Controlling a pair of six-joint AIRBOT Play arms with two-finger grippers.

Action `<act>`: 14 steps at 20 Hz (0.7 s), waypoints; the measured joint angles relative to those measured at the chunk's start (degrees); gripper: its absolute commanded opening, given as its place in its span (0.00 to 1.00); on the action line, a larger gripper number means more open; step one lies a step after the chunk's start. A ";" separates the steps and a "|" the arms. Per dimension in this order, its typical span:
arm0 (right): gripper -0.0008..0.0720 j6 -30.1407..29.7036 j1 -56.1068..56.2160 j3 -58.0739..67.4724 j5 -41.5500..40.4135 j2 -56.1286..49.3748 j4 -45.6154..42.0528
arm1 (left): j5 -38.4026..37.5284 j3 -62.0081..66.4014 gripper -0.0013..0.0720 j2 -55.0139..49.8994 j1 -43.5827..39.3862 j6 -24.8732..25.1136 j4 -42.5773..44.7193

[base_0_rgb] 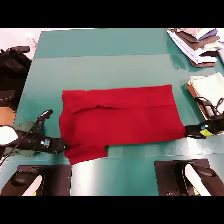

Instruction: Fold the shirts.

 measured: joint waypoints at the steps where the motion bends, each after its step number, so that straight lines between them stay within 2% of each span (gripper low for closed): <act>1: 0.03 0.15 0.15 0.02 0.63 1.33 -0.68 | -0.55 0.96 0.06 0.57 0.00 -0.48 0.33; 4: 0.03 0.98 0.17 0.90 0.76 2.60 -1.88 | 2.01 4.90 0.06 -0.63 0.00 -0.50 1.05; 7: 0.03 1.57 0.17 5.20 -1.27 -1.29 -1.40 | 5.88 9.94 0.07 -6.86 0.00 1.42 2.51; 14: 0.03 1.51 4.94 23.56 -9.14 -22.64 4.42 | 16.44 22.99 0.07 -27.50 -0.02 4.63 8.94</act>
